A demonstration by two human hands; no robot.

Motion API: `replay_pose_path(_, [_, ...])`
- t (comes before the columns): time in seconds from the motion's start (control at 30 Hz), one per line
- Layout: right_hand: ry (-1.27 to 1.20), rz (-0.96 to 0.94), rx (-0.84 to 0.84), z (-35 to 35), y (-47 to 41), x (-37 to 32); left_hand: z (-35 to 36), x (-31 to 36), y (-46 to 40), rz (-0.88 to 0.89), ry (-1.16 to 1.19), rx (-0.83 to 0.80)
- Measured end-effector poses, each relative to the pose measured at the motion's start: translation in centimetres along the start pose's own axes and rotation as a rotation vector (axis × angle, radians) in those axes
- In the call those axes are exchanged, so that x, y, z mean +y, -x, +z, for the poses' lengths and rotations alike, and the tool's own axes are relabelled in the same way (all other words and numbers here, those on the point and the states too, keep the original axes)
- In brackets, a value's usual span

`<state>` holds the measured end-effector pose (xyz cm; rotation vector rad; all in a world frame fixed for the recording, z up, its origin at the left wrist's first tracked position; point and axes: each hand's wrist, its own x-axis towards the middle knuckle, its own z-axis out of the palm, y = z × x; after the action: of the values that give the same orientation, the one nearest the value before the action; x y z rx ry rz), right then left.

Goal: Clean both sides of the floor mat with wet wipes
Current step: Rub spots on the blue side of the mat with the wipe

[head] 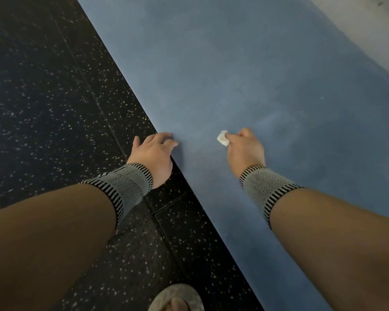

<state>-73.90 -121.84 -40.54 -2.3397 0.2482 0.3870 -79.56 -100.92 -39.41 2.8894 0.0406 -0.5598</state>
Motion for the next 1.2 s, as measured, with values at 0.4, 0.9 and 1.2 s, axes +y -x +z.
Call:
replay_pose_path(0.4, [-0.183, 0.079, 0.027, 1.6, -1.7, -1.6, -0.1, -1.8, -0.6, -0.083, 0.068, 0.074])
replay_pose_path(0.9, [-0.034, -0.163, -0.3, 5.7, 1.8, -5.0, -0.3, -1.6, -1.2, -0.15, 0.13, 0.136])
replay_pose_path(1.2, [-0.176, 0.044, -0.066, 3.9, -2.6, -4.8, -0.2, -2.8, -1.9, -0.228, 0.15, 0.151])
